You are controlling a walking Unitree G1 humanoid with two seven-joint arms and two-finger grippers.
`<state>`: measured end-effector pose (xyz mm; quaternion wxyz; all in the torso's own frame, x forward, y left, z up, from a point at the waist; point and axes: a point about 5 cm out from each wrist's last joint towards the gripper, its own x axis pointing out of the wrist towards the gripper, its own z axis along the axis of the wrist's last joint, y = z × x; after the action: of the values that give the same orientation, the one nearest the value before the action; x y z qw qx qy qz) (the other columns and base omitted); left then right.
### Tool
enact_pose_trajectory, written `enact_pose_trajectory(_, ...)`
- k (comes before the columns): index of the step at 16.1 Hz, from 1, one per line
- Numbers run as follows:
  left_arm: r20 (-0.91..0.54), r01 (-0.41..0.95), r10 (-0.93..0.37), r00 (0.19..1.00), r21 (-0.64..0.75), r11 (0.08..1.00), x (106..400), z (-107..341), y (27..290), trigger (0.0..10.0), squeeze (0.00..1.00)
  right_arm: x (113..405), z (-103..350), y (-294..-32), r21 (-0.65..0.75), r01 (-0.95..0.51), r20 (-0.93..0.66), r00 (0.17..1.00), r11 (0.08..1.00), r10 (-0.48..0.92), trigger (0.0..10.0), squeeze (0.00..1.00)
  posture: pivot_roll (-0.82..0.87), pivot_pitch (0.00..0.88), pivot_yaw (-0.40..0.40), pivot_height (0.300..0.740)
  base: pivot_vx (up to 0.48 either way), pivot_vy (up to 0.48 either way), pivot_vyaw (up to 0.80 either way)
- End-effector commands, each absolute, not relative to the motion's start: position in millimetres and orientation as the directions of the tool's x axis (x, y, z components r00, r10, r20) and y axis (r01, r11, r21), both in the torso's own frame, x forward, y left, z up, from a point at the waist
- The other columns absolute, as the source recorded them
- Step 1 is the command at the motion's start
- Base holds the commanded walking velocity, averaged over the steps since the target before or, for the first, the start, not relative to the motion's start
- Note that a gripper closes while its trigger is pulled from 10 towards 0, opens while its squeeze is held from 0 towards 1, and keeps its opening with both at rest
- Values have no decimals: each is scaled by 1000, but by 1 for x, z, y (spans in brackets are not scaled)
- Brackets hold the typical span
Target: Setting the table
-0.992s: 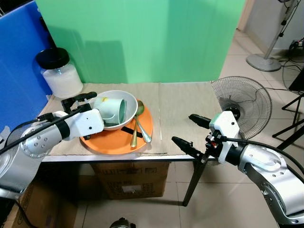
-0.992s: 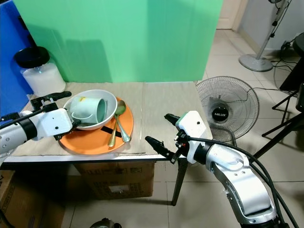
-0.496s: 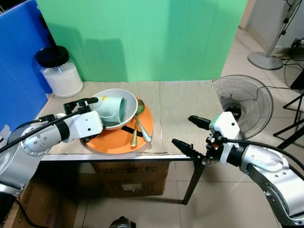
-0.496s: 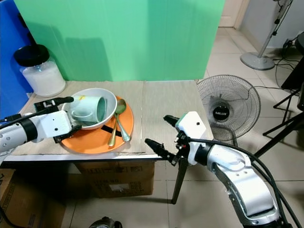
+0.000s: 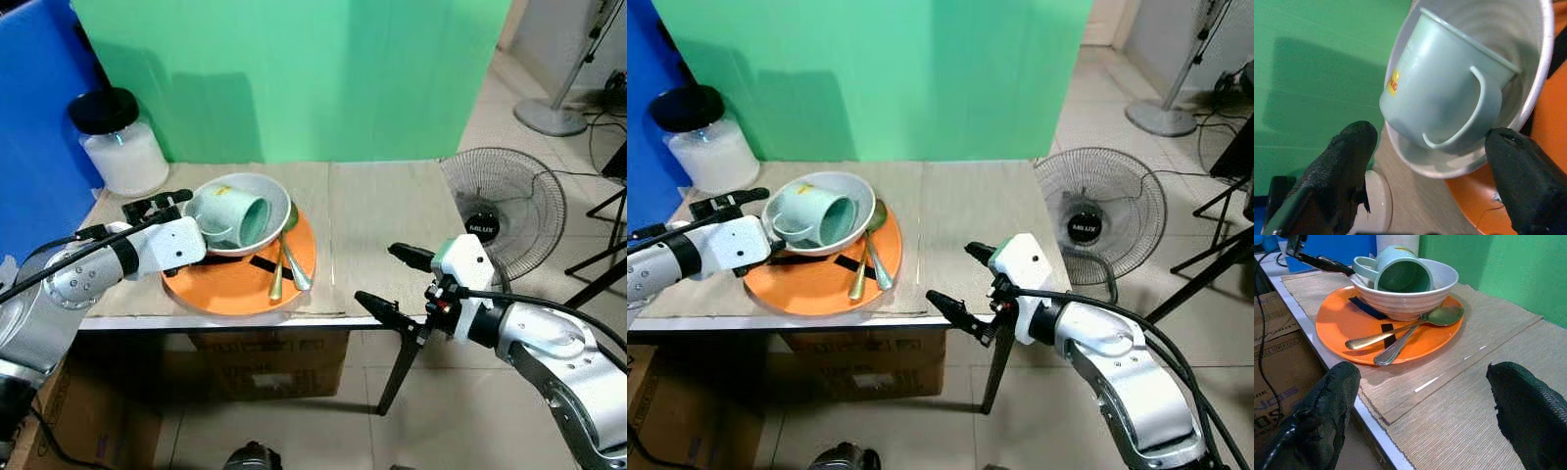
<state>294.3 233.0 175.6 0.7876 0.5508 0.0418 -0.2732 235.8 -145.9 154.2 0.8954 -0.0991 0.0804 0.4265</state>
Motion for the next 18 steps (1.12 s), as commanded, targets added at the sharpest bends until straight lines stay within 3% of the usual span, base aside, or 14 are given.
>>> enact_pose_trajectory(1, -379, 485, -382, 843, 841, 238, 295, 171, 233, 0, 0, 234, 157, -143, -104, -793, -226, 607, 601, 762, 10000, 0, -34, 91, 51, 740, 0, 0, 0)
enact_pose_trajectory(15, -409, 519, -413, 814, 831, 200, 297, 168, 231, 0, 0, 235, 154, -143, -105, -789, -227, 612, 605, 758, 10000, 0, -33, 67, 59, 740, 0, 0, 0)
enact_pose_trajectory(18, -413, 516, -400, 818, 834, 196, 297, 172, 233, 0, 0, 226, 158, -143, -78, -851, -195, 524, 519, 829, 10000, 0, -32, 57, 69, 740, 0, 0, 0)
